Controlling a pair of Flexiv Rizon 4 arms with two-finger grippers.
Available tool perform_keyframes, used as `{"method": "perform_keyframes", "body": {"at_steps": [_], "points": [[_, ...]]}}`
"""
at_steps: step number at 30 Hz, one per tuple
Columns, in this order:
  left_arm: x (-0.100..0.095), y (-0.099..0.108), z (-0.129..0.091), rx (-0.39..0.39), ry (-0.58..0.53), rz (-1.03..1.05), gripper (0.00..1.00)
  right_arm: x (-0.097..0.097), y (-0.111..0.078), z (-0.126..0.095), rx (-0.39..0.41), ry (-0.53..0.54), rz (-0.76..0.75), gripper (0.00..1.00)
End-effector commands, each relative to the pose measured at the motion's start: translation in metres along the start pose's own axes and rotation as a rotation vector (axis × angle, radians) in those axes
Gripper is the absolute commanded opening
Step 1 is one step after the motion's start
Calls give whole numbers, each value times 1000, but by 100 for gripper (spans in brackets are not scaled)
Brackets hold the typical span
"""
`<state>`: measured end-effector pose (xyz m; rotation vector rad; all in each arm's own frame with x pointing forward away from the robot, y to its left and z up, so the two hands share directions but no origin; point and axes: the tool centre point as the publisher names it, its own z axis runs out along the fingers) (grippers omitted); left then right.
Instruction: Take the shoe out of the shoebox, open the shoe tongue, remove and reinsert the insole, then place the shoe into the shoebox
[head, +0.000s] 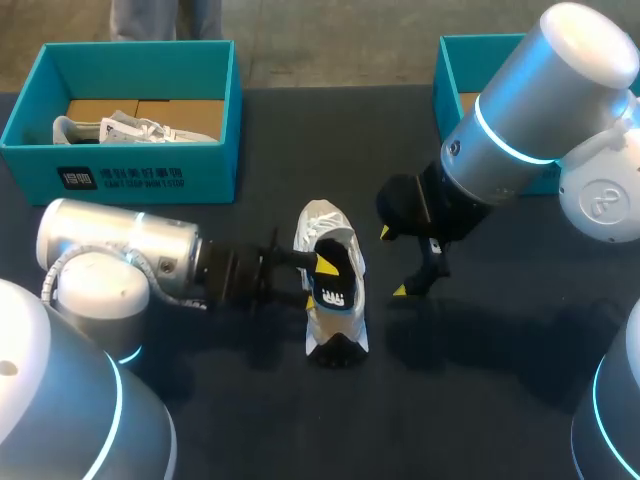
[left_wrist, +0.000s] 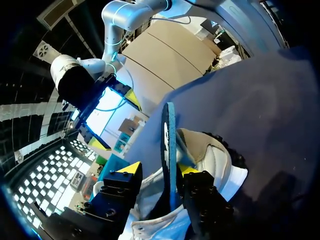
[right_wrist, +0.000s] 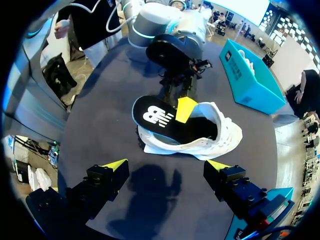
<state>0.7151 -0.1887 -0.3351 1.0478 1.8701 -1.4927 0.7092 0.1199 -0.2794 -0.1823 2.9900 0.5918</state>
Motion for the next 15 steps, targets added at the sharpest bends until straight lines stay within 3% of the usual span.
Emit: {"method": "perform_keyframes", "body": {"at_steps": [1, 4, 7, 15], "points": [[3, -3, -2, -7, 6, -2, 38, 1, 0, 1, 0, -3, 0, 100], [4, -2, -1, -12, 10, -5, 27, 1, 0, 1, 0, -3, 0, 100], [4, 0, 2, -17, 15, 1, 0, 1, 0, 1, 0, -3, 0, 100], [6, 7, 8, -36, 62, 39, 0, 1, 0, 1, 0, -3, 0, 100]]}}
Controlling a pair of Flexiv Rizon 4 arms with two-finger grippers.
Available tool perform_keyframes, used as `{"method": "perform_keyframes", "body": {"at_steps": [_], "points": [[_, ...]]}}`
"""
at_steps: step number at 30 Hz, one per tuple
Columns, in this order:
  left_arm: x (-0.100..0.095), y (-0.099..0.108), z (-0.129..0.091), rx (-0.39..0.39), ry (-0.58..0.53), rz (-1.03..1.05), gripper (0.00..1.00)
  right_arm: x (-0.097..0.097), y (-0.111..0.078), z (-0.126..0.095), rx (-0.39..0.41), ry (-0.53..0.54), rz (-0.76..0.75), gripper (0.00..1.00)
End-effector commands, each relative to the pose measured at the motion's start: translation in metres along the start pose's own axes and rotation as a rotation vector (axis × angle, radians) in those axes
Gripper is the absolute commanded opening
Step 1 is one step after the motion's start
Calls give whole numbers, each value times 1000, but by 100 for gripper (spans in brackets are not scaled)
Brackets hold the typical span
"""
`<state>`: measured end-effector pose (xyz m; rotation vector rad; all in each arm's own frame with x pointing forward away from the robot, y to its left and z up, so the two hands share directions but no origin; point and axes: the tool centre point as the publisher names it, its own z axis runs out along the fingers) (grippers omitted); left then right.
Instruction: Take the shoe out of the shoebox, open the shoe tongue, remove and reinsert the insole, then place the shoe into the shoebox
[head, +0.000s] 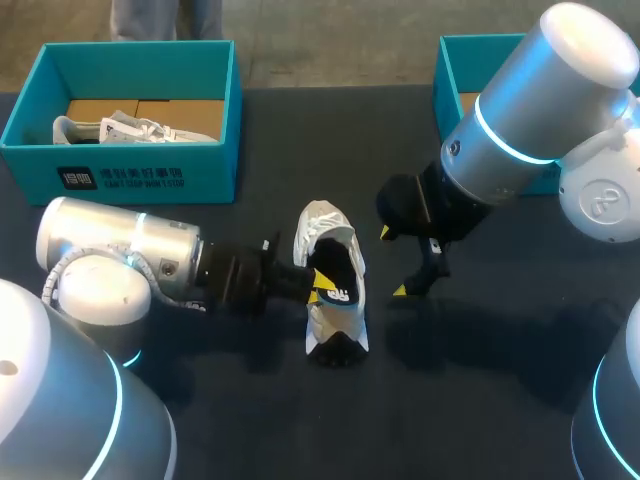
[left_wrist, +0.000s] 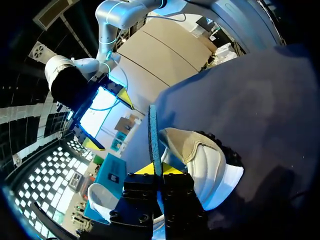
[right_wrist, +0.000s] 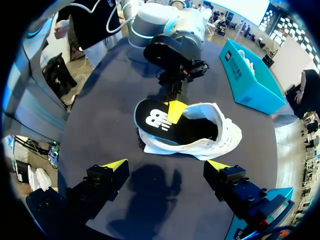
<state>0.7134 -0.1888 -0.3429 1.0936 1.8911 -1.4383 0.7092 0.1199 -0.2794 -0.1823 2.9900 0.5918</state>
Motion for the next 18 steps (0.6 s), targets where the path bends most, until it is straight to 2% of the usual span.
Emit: {"method": "perform_keyframes", "body": {"at_steps": [1, 14, 18], "points": [[-1, 6, 6, -12, 23, 16, 0, 1, 0, 1, 0, -3, 0, 100], [-6, 22, 3, -69, 27, 56, 0, 1, 0, 1, 0, -3, 0, 100], [-6, 20, 3, -69, 15, 43, 0, 1, 0, 1, 0, -3, 0, 100]]}}
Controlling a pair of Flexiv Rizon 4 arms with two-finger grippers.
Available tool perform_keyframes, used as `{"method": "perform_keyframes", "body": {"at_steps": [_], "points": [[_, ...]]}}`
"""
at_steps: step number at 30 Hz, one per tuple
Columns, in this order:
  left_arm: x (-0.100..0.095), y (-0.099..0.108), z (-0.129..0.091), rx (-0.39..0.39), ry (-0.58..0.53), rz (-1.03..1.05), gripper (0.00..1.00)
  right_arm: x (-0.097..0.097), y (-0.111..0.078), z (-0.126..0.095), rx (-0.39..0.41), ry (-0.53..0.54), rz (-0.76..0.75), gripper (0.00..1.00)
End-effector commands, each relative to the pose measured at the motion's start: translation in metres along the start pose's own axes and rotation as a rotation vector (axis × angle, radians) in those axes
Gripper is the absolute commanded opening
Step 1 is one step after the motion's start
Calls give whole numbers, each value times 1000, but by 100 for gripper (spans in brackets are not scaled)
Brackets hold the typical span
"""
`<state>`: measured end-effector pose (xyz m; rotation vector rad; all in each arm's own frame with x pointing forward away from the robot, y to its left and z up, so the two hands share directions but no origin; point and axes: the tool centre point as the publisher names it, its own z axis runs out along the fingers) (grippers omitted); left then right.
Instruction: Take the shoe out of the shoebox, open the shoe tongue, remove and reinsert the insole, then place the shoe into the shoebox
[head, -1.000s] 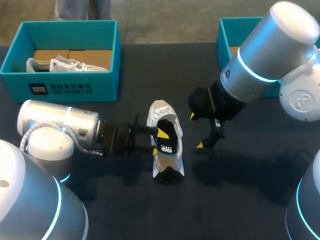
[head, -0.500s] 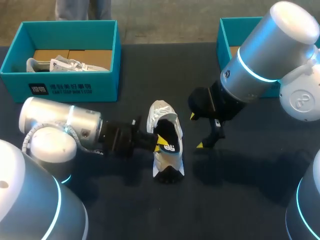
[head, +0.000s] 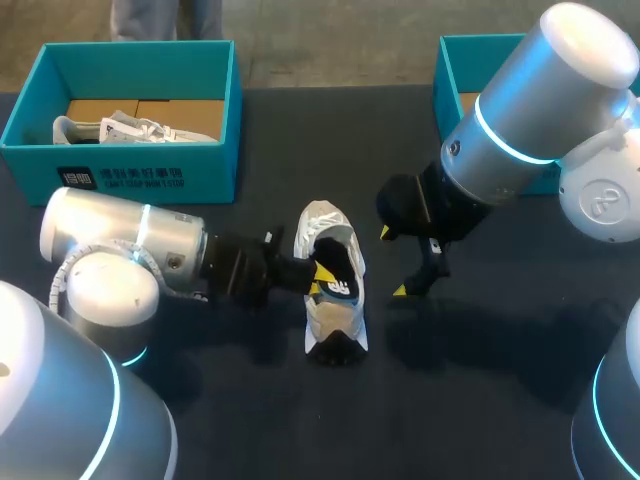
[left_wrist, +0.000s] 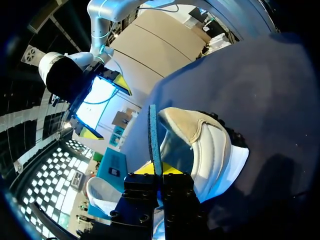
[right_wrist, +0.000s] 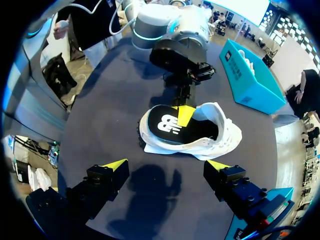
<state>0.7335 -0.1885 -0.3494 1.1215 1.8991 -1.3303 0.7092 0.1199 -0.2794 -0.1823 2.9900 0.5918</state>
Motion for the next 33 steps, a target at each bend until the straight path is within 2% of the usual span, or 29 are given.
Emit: {"method": "perform_keyframes", "body": {"at_steps": [1, 3, 6, 8, 9, 13, 16, 21, 22, 33], "points": [[0, -3, 2, -1, -9, -9, 2, 1, 0, 1, 0, -3, 0, 100], [-1, -7, 1, 2, -16, -13, 33, 1, 0, 1, 0, -3, 0, 100], [-1, -12, -1, 6, -19, -14, 58, 1, 0, 1, 0, -3, 0, 100], [-3, -15, -3, 12, -26, -13, 56, 1, 0, 1, 0, -3, 0, 100], [-3, -17, -3, 16, -29, -12, 49, 1, 0, 1, 0, -3, 0, 100], [-4, -23, -3, 29, -31, -4, 43, 1, 0, 1, 0, -3, 0, 100], [-4, -28, -2, 40, -31, 0, 33, 1, 0, 1, 0, -3, 0, 100], [-2, -30, 4, 54, -22, -6, 9, 1, 0, 1, 0, -3, 0, 100], [0, -29, 6, 56, -19, -7, 0, 1, 0, 1, 0, -3, 0, 100], [7, -13, 8, 41, 32, 12, 0, 1, 0, 1, 0, -3, 0, 100]]}}
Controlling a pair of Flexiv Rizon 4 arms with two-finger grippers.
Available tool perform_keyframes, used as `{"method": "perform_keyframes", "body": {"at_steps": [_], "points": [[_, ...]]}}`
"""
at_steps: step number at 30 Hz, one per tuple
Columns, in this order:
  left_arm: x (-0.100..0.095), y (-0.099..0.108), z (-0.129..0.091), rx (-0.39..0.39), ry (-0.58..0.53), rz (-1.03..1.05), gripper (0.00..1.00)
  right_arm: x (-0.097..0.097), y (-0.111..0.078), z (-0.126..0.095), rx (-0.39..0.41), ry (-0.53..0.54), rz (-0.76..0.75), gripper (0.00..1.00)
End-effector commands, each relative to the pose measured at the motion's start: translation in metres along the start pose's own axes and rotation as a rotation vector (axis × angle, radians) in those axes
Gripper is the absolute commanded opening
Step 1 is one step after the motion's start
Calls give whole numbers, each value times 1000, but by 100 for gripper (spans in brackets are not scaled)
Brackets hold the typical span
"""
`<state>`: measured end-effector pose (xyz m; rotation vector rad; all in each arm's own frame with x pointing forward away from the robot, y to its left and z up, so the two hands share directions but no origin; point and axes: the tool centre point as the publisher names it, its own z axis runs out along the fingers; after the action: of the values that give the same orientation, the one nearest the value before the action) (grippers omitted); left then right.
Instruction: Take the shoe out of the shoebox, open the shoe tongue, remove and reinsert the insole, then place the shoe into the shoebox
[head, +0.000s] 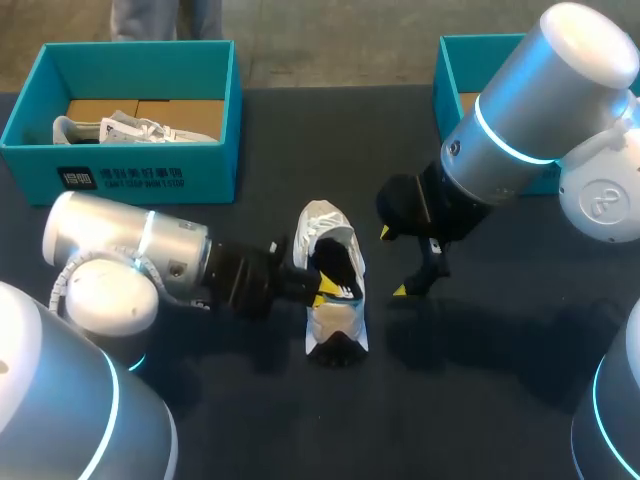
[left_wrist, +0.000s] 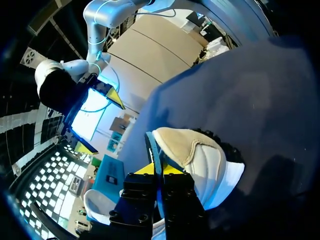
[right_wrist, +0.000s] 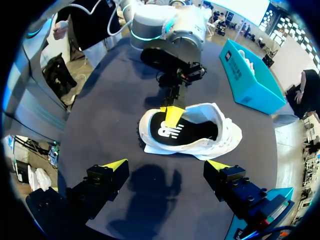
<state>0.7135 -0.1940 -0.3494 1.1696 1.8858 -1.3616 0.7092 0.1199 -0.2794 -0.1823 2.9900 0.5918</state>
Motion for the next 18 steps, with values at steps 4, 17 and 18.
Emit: {"method": "perform_keyframes", "body": {"at_steps": [4, 17, 18], "points": [[-3, 11, 0, -15, 13, 13, 0, 1, 0, 1, 0, -3, 0, 100], [-4, 23, -6, -56, 29, 47, 0, 1, 0, 1, 0, -3, 0, 100], [-5, 23, -6, -58, 28, 47, 0, 1, 0, 1, 0, -3, 0, 100]]}}
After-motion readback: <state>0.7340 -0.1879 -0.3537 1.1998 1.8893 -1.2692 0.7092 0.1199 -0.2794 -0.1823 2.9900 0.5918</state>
